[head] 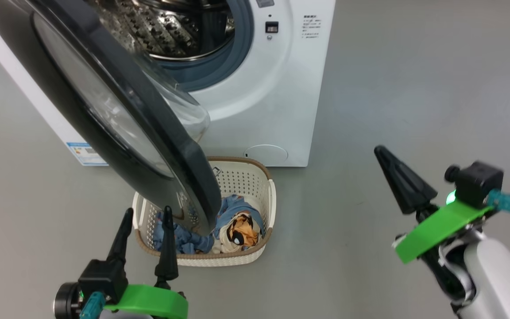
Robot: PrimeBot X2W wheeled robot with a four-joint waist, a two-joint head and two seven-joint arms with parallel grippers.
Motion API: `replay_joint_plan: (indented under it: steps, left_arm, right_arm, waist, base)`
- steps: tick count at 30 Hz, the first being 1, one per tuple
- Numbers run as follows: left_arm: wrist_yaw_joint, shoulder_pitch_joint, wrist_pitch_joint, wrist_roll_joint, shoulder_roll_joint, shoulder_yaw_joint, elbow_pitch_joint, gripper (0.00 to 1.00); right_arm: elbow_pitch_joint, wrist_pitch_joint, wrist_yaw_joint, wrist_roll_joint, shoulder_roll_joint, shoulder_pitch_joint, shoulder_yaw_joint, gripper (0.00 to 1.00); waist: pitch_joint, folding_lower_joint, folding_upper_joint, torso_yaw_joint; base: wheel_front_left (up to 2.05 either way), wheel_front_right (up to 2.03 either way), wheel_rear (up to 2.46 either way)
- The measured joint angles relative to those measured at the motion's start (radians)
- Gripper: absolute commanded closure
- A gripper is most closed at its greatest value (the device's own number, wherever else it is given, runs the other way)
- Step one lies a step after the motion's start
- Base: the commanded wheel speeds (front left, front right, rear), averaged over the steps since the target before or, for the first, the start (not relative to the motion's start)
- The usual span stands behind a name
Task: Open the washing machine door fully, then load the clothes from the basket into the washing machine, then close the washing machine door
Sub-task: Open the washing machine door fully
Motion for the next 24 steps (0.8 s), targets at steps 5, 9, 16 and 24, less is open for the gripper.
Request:
replay_joint_plan:
  steps: [5, 9, 16, 24]
  left_arm:
    - [0.000, 0.011, 0.000, 0.008, 0.000, 0.011, 0.000, 0.00]
    - [-0.009, 0.016, 0.000, 0.009, 0.000, 0.017, 0.000, 0.00]
    - [-0.009, 0.032, 0.000, 0.010, 0.001, 0.021, -0.001, 0.00]
    - [-0.009, 0.054, 0.000, 0.010, 0.001, 0.032, -0.001, 0.00]
  right_arm:
    - [-0.091, 0.032, 0.000, -0.157, 0.100, 0.105, -0.114, 1.00]
    - [-0.157, 0.054, 0.000, -0.232, 0.168, 0.180, -0.182, 1.00]
    - [-0.212, 0.061, 0.000, -0.308, 0.232, 0.276, -0.266, 0.00]
    - [-0.215, 0.047, 0.000, -0.362, 0.258, 0.336, -0.287, 0.00]
  waist:
    - [-0.015, 0.0000, 0.0000, -0.014]
    - [-0.025, 0.0000, 0.0000, -0.022]
    - [-0.037, 0.0000, 0.0000, -0.032]
    - [-0.044, 0.0000, 0.0000, -0.044]
  base:
    - [0.00, 0.00, 0.00]
    - [0.00, 0.00, 0.00]
    - [0.00, 0.00, 0.00]
    - [0.00, 0.00, 0.00]
